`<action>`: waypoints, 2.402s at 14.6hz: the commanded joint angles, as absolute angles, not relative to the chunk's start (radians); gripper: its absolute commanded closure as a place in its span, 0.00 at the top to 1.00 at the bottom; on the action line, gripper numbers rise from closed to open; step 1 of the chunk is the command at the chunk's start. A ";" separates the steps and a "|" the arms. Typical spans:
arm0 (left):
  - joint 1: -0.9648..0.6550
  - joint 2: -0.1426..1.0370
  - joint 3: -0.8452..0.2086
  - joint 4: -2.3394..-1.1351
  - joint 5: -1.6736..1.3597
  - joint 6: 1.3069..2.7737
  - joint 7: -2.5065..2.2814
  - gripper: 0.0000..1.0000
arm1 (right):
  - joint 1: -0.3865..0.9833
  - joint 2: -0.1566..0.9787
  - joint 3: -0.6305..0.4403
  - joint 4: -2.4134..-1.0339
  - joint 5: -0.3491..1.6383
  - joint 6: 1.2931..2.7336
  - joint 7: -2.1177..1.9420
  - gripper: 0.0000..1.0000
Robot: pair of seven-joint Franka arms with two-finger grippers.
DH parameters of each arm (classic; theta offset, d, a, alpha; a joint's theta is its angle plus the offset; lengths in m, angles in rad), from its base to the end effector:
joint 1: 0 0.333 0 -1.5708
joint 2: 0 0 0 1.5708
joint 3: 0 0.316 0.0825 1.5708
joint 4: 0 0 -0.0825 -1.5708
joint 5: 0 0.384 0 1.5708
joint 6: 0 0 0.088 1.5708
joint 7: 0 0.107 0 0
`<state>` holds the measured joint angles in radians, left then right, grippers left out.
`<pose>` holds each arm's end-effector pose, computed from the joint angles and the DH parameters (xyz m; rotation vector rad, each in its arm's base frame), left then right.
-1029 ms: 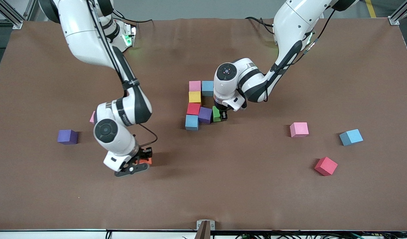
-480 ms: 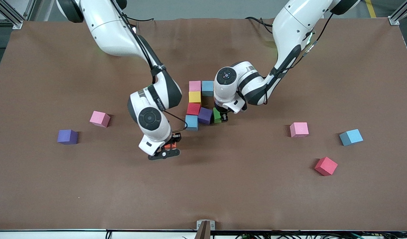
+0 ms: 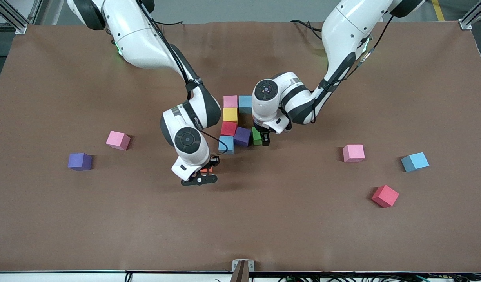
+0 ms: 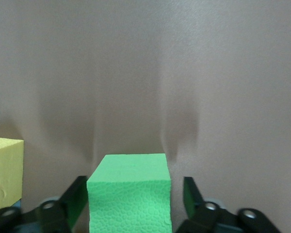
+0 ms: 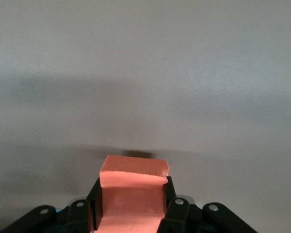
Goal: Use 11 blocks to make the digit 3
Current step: 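Carry the orange cube below the cyan cube with the right gripper, then lower the orange cube with the right gripper while the left gripper reaches pink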
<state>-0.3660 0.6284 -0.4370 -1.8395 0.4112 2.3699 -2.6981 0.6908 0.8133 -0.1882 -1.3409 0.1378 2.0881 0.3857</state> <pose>0.4608 -0.4463 0.2093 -2.1077 -2.3177 -0.0485 0.6247 0.3855 0.2418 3.0970 0.1545 -0.0588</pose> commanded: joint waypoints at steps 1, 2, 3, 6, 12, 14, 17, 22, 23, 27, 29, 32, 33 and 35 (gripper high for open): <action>-0.367 0.586 -0.437 -1.825 0.439 2.310 -2.683 1.00 | 0.701 0.839 -0.178 -1.319 0.167 2.098 0.446 0.50; -0.361 0.568 -0.442 -1.824 0.439 2.292 -2.674 1.00 | 0.703 0.845 -0.176 -1.319 0.167 2.098 0.457 0.50; -0.357 0.546 -0.443 -1.824 0.437 2.278 -2.663 1.00 | 0.706 0.847 -0.175 -1.319 0.169 2.098 0.466 0.50; -0.347 0.491 -0.443 -1.804 0.427 2.212 -2.620 1.00 | 0.721 0.848 -0.175 -1.319 0.193 2.098 0.494 0.50; -0.275 0.483 -0.445 -1.608 0.420 1.974 -2.274 1.00 | 0.745 0.867 -0.173 -1.316 0.229 2.148 0.514 0.49; -0.235 0.483 -0.445 -1.576 0.420 1.971 -2.130 1.00 | 0.749 0.873 -0.167 -1.316 0.233 2.160 0.515 0.49; -0.155 0.492 -0.443 -1.549 0.420 1.971 -1.874 1.00 | 0.752 0.874 -0.166 -1.316 0.232 2.163 0.537 0.49; -0.026 0.531 -0.437 -1.546 0.430 1.976 -1.372 1.00 | 0.772 0.899 -0.161 -1.282 0.232 2.163 0.571 0.49; -0.006 0.541 -0.436 -1.539 0.428 1.985 -1.277 1.00 | 0.773 0.899 -0.161 -1.282 0.232 2.163 0.569 0.49; 0.037 0.575 -0.436 -1.496 0.428 1.985 -1.024 1.00 | 0.782 0.899 -0.161 -1.284 0.232 2.160 0.581 0.49; 0.052 0.590 -0.436 -1.474 0.426 1.988 -0.924 1.00 | 0.781 0.899 -0.161 -1.284 0.230 2.160 0.575 0.49; 0.086 0.612 -0.434 -1.463 0.426 1.988 -0.752 1.00 | 0.770 0.897 -0.161 -1.282 0.221 2.160 0.502 0.49; 0.112 0.620 -0.436 -1.463 0.428 1.990 -0.674 1.00 | 0.769 0.897 -0.163 -1.282 0.221 2.160 0.456 0.49; 0.149 0.633 -0.434 -1.465 0.426 1.993 -0.567 1.00 | 0.758 0.897 -0.163 -1.273 0.221 2.181 0.408 0.49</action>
<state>0.1117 0.6059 -0.4246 -1.4916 0.4130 1.9983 -0.6676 0.7660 0.8683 -0.1621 -1.3011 0.2051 2.1520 0.4646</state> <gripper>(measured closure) 0.000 0.493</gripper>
